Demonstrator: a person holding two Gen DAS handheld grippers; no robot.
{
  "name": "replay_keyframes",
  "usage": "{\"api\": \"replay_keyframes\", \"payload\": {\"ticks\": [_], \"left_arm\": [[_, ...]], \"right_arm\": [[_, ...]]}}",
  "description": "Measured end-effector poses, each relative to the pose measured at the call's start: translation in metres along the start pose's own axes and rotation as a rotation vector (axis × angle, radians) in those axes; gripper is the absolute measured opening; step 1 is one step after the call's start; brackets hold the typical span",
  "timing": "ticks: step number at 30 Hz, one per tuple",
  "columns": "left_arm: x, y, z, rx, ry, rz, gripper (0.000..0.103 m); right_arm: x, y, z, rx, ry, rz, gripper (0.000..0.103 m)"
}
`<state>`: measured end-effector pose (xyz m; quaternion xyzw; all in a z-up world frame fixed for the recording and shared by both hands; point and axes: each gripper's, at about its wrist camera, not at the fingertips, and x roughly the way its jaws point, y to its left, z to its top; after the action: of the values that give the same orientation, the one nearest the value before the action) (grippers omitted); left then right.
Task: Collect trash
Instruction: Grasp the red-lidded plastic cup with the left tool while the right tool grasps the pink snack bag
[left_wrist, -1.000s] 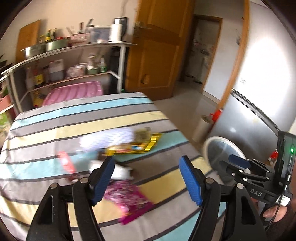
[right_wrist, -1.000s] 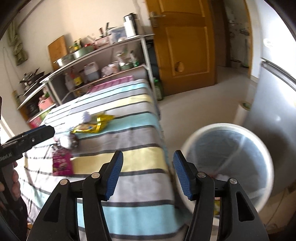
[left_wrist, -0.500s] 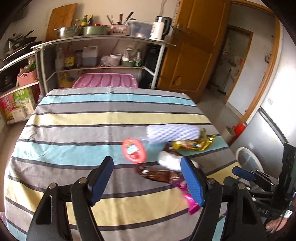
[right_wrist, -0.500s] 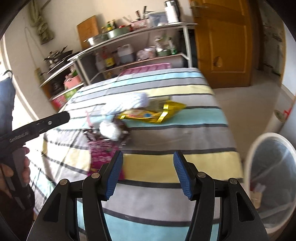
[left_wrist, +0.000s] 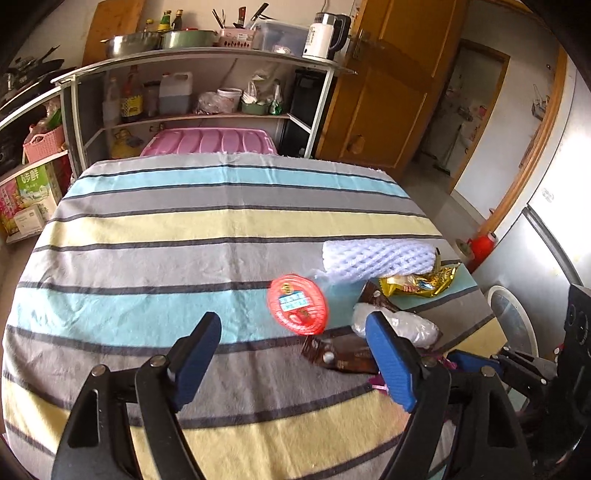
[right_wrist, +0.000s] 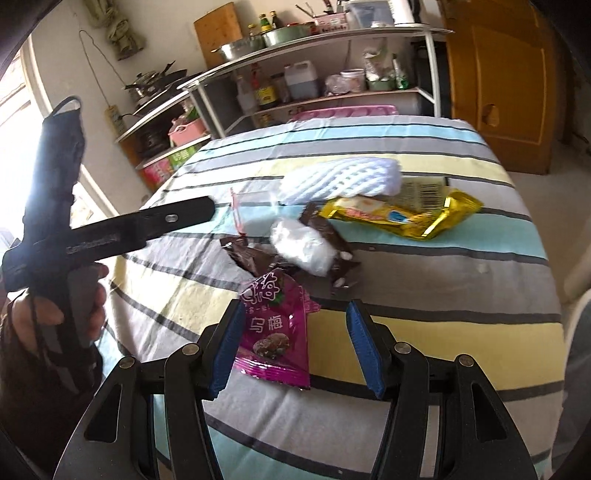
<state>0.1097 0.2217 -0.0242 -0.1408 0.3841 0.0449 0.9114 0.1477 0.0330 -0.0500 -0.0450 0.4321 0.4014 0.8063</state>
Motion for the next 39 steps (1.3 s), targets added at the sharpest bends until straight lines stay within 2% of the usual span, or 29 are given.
{"api": "replay_keyframes", "payload": {"ticks": [13, 18, 20, 25, 30, 39], "left_arm": [[0.027, -0.006, 0.009, 0.018, 0.045, 0.005, 0.082], [0.032, -0.003, 0.008, 0.004, 0.056, 0.002, 0.082], [0.034, -0.001, 0.007, 0.0, 0.057, 0.006, 0.081], [0.036, 0.0, 0.006, -0.009, 0.059, 0.007, 0.07], [0.04, -0.003, 0.006, 0.0, 0.068, -0.002, 0.048], [0.033, -0.008, 0.005, 0.019, 0.053, -0.004, 0.045]], "right_arm": [[0.012, 0.006, 0.001, -0.017, 0.039, 0.051, 0.058], [0.015, 0.006, -0.003, -0.029, 0.07, 0.026, 0.058], [0.015, 0.006, -0.005, -0.037, 0.065, 0.023, 0.055], [0.012, 0.005, -0.008, -0.03, 0.061, 0.037, 0.051], [0.008, 0.004, -0.008, -0.029, 0.047, 0.03, 0.05], [0.002, 0.002, -0.01, -0.02, 0.03, 0.018, 0.048]]}}
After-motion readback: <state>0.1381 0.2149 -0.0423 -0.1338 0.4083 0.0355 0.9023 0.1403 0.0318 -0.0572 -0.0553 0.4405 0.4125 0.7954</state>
